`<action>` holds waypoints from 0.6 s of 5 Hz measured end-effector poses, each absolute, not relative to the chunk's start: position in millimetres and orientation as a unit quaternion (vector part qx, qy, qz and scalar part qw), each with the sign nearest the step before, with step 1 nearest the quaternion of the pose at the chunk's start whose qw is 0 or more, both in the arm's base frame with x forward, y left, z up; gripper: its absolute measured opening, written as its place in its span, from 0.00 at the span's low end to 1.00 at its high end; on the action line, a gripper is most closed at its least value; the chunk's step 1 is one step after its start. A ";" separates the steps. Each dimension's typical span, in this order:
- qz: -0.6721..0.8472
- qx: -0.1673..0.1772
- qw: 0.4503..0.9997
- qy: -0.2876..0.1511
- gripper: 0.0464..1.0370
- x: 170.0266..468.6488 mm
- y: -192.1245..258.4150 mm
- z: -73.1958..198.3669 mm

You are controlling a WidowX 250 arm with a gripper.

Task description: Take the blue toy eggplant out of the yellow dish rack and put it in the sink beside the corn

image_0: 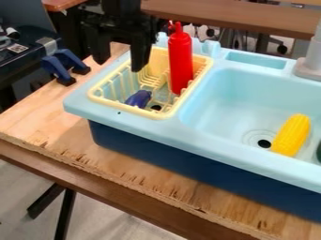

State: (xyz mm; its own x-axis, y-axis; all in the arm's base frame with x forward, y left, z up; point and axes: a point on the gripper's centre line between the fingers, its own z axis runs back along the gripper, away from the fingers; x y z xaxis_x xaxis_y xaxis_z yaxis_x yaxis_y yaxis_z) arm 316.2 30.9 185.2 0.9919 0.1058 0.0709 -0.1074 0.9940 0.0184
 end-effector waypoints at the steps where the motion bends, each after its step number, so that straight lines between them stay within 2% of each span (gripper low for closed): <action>1: 0.061 0.021 0.998 -0.016 0.96 324.1 34.4 168.5; 3: 0.096 0.039 0.995 -0.001 0.96 327.7 35.2 155.7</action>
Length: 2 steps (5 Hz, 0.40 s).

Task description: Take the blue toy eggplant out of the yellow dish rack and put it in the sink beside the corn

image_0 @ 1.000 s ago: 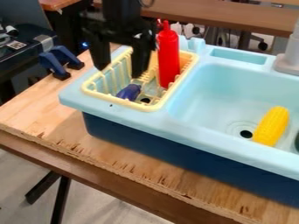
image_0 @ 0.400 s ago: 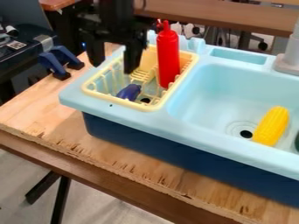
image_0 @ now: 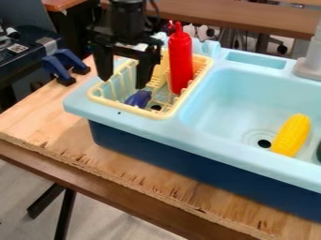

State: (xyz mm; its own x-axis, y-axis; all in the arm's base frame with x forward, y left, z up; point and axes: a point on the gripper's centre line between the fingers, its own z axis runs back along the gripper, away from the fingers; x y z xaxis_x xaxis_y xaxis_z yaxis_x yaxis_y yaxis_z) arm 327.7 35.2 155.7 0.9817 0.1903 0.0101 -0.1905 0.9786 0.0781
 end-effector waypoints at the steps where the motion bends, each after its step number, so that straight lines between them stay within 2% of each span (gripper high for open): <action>1: 0.105 0.041 0.994 -0.007 0.96 329.3 35.7 155.3; 2: 0.109 0.029 0.994 -0.015 0.96 332.7 35.4 150.8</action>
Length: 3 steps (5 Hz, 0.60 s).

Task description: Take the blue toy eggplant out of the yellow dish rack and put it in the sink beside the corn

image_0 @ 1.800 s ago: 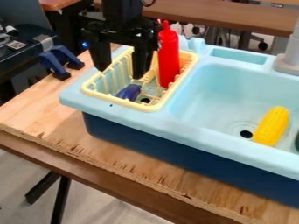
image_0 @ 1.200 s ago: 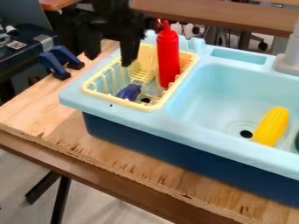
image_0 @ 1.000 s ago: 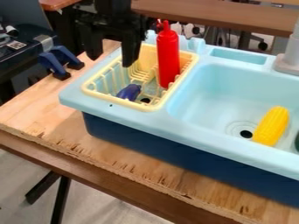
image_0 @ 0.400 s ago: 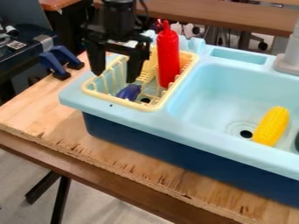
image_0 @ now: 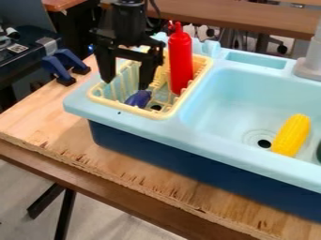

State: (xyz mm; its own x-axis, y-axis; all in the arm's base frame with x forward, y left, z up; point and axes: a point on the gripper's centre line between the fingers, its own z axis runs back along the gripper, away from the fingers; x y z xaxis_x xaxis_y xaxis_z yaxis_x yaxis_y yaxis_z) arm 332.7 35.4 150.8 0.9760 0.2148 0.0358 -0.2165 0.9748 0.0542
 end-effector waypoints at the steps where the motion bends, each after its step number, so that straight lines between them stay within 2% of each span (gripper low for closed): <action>1: 0.114 0.024 0.993 -0.003 0.96 334.7 31.8 141.1; 3: 0.107 0.021 0.994 0.025 0.96 327.8 25.5 121.5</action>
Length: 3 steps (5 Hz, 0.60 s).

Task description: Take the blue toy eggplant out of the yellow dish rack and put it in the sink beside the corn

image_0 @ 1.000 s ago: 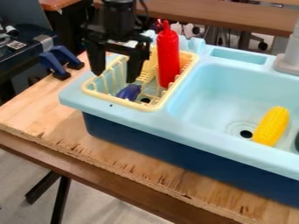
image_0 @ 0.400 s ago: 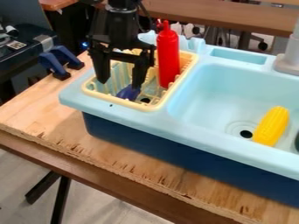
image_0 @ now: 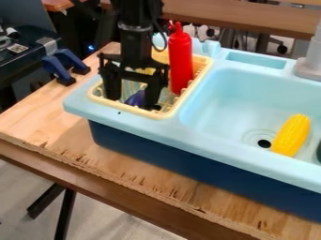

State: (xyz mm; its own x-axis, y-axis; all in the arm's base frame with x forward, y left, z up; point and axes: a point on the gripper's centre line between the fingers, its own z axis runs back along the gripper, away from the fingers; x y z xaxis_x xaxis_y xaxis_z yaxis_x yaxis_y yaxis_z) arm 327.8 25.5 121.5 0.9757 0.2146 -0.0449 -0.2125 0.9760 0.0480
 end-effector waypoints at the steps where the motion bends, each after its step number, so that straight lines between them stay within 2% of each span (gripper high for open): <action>1: 0.104 0.022 0.994 0.034 0.96 328.1 23.0 115.4; 3: 0.100 0.033 0.992 0.063 0.96 328.3 27.7 98.2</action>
State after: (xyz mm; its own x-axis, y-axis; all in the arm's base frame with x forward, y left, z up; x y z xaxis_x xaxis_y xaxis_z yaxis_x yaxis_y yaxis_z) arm 328.3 27.7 98.2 0.9721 0.2028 -0.1178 -0.1946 0.9778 0.0779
